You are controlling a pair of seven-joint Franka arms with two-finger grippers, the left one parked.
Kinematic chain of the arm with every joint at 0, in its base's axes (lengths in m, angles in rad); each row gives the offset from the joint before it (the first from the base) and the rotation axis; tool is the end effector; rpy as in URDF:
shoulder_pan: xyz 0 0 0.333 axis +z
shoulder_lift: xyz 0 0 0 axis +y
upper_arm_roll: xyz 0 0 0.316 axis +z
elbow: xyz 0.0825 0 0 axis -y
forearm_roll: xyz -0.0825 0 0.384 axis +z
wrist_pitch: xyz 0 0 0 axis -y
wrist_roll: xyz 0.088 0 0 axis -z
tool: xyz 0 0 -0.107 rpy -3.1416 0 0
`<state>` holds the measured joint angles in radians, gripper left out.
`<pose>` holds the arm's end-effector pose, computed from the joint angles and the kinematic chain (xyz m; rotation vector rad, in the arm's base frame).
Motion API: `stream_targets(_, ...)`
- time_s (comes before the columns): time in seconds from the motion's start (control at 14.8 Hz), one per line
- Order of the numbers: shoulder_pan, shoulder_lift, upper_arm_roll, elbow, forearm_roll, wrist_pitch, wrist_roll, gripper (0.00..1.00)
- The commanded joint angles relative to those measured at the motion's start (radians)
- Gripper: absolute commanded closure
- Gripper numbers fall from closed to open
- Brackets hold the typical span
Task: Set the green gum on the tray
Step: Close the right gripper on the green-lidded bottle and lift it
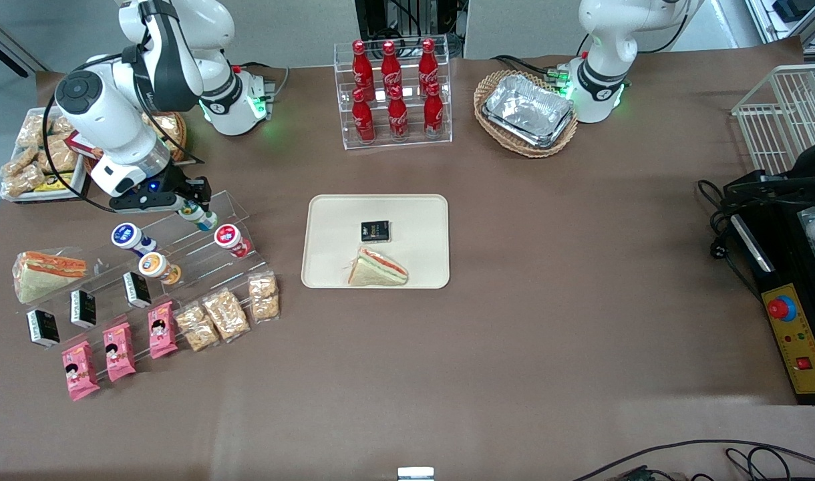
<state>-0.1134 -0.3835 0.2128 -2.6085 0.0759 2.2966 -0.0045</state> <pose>0.4071 0.0402 0.3848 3.1211 0.0669 0.1036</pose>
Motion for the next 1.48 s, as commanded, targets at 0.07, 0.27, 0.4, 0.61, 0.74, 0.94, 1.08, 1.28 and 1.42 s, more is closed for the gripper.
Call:
stream_targets(0.07, 0.000, 0.000, 0.007, 0.074, 0.002, -0.061, 0.015, 0.52)
stream_targets(0.27, -0.002, 0.001, 0.005, 0.155, 0.002, -0.140, 0.006, 0.51)
stream_targets(0.4, -0.002, 0.008, 0.005, 0.223, 0.005, -0.207, 0.011, 0.51)
stream_targets(0.61, 0.000, 0.029, 0.005, 0.379, 0.010, -0.357, 0.012, 0.51)
stream_targets(0.74, 0.000, 0.075, 0.007, 0.528, 0.013, -0.498, 0.040, 0.51)
stream_targets(0.94, 0.001, 0.118, 0.007, 0.672, 0.016, -0.624, 0.069, 0.51)
stream_targets(1.08, 0.001, 0.117, 0.010, 0.689, 0.048, -0.631, 0.101, 0.51)
stream_targets(1.28, 0.001, 0.113, 0.074, 0.703, 0.074, -0.643, 0.211, 0.50)
stream_targets(1.42, 0.001, 0.113, 0.153, 0.703, 0.076, -0.643, 0.328, 0.50)
